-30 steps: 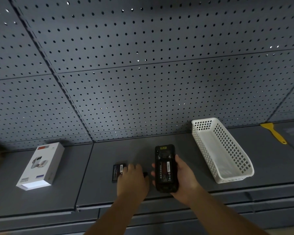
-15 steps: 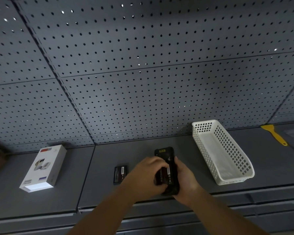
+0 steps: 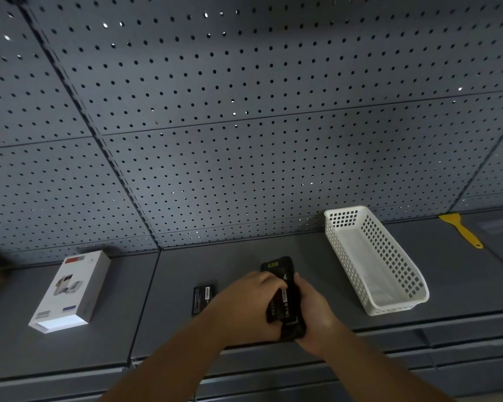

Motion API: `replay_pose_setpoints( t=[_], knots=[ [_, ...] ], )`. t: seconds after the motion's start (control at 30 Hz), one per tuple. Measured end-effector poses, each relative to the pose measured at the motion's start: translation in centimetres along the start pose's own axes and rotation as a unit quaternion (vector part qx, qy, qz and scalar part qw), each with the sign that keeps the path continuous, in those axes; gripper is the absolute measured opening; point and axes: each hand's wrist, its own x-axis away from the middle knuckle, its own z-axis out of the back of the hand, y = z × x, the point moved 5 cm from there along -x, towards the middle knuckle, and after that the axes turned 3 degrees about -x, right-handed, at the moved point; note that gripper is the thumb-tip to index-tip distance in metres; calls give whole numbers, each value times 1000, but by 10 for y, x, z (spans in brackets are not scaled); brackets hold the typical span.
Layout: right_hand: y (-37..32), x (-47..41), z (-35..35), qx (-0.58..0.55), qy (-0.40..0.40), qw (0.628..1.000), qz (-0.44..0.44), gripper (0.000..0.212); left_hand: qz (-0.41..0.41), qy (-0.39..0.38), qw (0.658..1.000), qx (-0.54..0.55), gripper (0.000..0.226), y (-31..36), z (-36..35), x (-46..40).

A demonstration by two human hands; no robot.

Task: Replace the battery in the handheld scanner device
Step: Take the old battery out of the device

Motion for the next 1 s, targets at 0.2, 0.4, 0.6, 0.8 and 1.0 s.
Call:
replay_pose_setpoints(
  t=[0.2, 0.4, 0.6, 0.8, 1.0],
  knots=[
    [-3, 3, -2, -18, -2, 1000, 4, 62, -9, -22, 1000, 8, 60, 1, -2, 2],
    [-7, 5, -3, -19, 6, 1000, 5, 64, 1, -19, 999, 44, 57, 4, 4, 2],
    [-16, 6, 1, -25, 4, 999, 24, 64, 3, 5, 999, 37, 61, -2, 11, -7],
    [-32, 19, 7, -44, -14, 998, 43, 66, 26, 18, 999, 44, 61, -14, 29, -19],
    [-53, 42, 24, -84, -11, 993, 87, 66, 39, 16, 999, 33, 65, -12, 31, -45]
  ],
)
